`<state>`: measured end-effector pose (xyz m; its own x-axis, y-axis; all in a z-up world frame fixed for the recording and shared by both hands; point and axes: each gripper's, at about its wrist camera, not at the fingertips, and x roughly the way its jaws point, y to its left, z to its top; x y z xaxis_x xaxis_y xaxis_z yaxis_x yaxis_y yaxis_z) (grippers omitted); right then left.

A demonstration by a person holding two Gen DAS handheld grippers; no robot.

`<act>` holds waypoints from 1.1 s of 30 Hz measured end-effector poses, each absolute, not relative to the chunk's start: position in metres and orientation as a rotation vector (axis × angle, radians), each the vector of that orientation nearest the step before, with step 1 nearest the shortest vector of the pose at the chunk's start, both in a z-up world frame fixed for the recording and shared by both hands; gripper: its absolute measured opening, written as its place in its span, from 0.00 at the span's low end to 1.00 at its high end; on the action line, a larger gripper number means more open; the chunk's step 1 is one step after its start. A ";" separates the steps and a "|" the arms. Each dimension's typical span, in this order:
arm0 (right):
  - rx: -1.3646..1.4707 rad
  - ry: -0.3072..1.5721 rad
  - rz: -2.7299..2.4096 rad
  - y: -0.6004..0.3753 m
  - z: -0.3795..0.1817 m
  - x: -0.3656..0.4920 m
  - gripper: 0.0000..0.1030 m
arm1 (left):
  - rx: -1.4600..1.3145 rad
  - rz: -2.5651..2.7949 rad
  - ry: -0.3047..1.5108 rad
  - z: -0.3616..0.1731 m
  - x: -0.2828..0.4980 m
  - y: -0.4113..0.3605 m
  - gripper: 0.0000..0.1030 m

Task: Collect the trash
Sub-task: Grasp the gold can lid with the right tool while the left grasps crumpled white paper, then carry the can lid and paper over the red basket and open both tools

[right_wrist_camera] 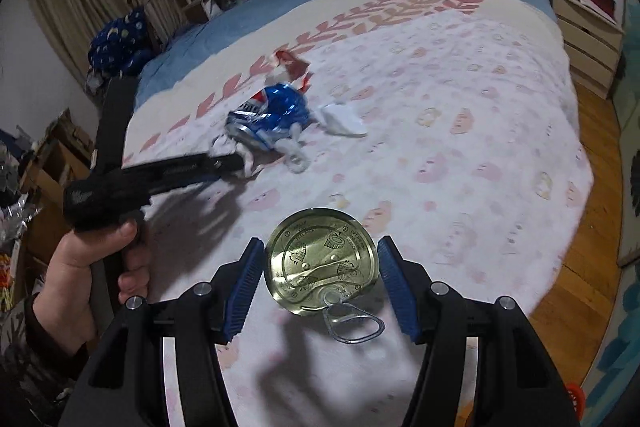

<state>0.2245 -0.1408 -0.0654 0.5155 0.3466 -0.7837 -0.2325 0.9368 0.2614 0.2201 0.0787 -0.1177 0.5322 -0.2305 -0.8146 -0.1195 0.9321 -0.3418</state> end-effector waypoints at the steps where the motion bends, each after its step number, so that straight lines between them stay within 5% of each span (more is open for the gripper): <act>1: 0.152 0.958 0.336 -0.151 -0.062 0.223 0.57 | -0.373 -0.069 1.008 -0.115 0.218 0.078 0.42; 10: 0.196 0.808 0.198 -0.272 -0.005 0.119 0.57 | -0.353 -0.178 0.853 -0.022 0.108 0.026 0.42; 17: 0.264 0.833 -0.069 -0.414 -0.037 -0.045 0.57 | -0.140 -0.482 0.870 0.019 0.043 -0.172 0.43; 24: 0.465 0.909 -0.258 -0.504 -0.115 -0.169 0.57 | -0.001 -0.715 1.028 -0.048 -0.007 -0.353 0.42; 33: 0.542 0.929 -0.312 -0.531 -0.168 -0.186 0.57 | 0.246 -0.759 1.147 -0.145 -0.021 -0.456 0.42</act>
<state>-0.1856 -0.5308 -0.1678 0.5683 -0.0244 -0.8225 0.4775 0.8239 0.3054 -0.0215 -0.4557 -0.1448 0.1984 -0.4157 -0.8876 0.6550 0.7299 -0.1955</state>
